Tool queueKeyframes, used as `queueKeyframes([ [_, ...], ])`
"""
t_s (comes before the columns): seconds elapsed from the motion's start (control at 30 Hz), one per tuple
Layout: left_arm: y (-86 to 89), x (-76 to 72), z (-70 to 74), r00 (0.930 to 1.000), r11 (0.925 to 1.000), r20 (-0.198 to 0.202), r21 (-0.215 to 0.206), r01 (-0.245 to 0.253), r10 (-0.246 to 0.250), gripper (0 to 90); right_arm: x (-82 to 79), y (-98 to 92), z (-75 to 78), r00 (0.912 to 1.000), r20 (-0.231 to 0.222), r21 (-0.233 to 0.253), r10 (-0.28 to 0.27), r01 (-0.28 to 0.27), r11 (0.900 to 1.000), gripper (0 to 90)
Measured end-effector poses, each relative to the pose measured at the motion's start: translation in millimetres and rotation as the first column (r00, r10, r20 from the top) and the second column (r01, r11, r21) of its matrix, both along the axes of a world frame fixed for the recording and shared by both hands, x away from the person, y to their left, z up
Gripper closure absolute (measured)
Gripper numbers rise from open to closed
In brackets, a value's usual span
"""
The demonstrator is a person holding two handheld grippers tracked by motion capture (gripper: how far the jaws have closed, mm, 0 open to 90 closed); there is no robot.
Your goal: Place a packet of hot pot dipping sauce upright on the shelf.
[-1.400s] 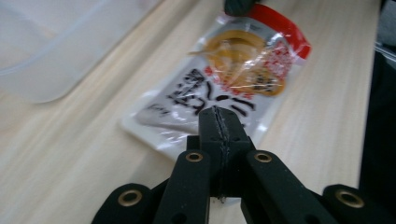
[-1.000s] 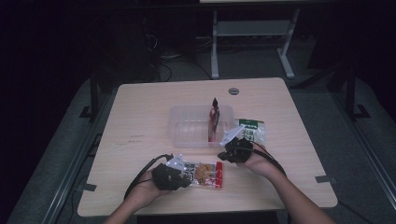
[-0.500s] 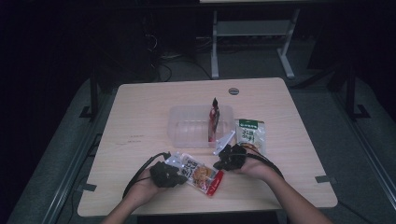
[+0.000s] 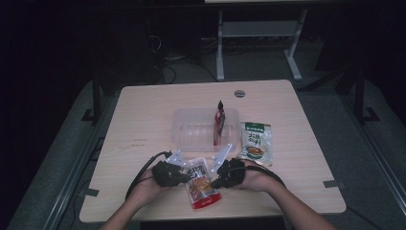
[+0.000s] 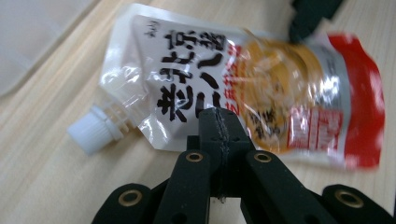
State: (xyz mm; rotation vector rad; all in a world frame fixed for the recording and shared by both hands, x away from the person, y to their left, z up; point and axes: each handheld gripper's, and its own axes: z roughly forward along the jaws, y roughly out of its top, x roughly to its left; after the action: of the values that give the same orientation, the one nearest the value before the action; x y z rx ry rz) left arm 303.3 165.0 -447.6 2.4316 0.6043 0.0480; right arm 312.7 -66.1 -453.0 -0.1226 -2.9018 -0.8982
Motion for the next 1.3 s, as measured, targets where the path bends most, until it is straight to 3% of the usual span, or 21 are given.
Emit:
queueKeyframes([
  [0.33,-12.3,16.2,-5.3,0.9995,0.9991,-0.006,-0.030,-0.032,0.032,89.5,-16.9,25.3,-2.2,0.9971,0.000,0.030,0.077,-0.077,0.997,90.0],
  [0.43,-20.7,19.2,-5.5,1.0000,0.9999,0.001,-0.011,-0.005,0.005,89.5,-21.5,35.6,-3.1,0.9953,0.012,0.037,0.096,-0.096,0.995,90.0],
  [0.57,-33.8,23.2,-6.2,0.9999,0.9998,0.006,-0.018,0.009,-0.009,89.6,-25.2,44.9,-2.7,0.9947,0.022,0.041,0.101,-0.101,0.994,90.0],
  [0.6,-35.1,26.3,-5.2,0.9990,0.9990,0.015,0.013,0.042,-0.042,89.6,-25.4,46.4,-3.2,0.9948,0.024,0.050,0.099,-0.100,0.994,90.0],
  [0.73,-51.0,27.9,-7.8,0.9998,0.9992,0.011,-0.036,0.018,-0.018,89.6,-24.5,46.2,-3.2,0.9947,0.026,0.063,0.100,-0.101,0.993,90.0],
  [0.8,-51.3,29.8,-5.5,0.9982,0.9986,0.029,-0.007,0.053,-0.052,89.6,-23.4,40.6,0.6,0.9955,0.031,0.069,0.089,-0.091,0.993,90.0],
  [0.87,-50.0,26.3,-4.2,0.9997,0.9989,0.011,-0.041,0.024,-0.024,89.6,-22.3,27.8,8.1,0.9985,0.033,0.087,0.044,-0.047,0.995,90.0],
  [1.0,-41.8,19.1,2.9,0.9996,0.9980,0.018,-0.059,0.022,-0.021,89.5,-14.8,-2.7,17.4,0.9976,0.045,0.106,-0.053,0.048,0.993,89.9],
  [1.1,-36.9,10.3,7.4,0.9998,0.9974,0.012,-0.069,0.018,-0.018,89.5,-9.4,-22.5,21.5,0.9913,0.043,0.119,-0.124,0.118,0.986,87.3],
  [1.2,-31.6,-2.4,13.0,0.9994,0.9984,0.013,-0.047,0.031,-0.031,89.5,-9.3,-36.5,21.3,0.9812,0.042,0.125,-0.188,0.182,0.975,78.6],
  [1.3,-24.9,-13.9,16.5,0.9993,0.9990,0.020,-0.031,0.032,-0.032,89.5,-10.7,-48.0,19.7,0.9672,0.013,0.118,-0.254,0.251,0.961,65.8],
])
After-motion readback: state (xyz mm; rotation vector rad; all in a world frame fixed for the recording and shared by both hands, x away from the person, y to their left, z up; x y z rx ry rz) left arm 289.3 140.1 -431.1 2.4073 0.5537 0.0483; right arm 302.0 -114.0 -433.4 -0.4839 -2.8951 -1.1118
